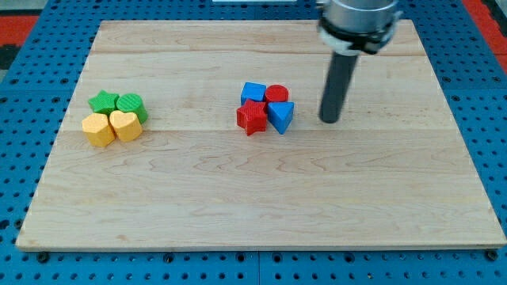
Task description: Push the blue triangle along with red star left a bit
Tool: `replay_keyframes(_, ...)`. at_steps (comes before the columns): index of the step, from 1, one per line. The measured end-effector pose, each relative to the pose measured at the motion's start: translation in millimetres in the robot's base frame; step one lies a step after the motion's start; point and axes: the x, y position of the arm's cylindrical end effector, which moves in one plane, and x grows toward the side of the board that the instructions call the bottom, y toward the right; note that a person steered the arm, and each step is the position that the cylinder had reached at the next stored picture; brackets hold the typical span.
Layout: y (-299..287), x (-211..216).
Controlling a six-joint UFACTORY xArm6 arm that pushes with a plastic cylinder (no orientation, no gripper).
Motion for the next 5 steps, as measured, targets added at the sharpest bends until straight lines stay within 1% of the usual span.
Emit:
replay_keyframes(2,-81,0)
replay_keyframes(3,-111,0)
replay_keyframes(4,-112,9)
replay_keyframes(5,-115,29)
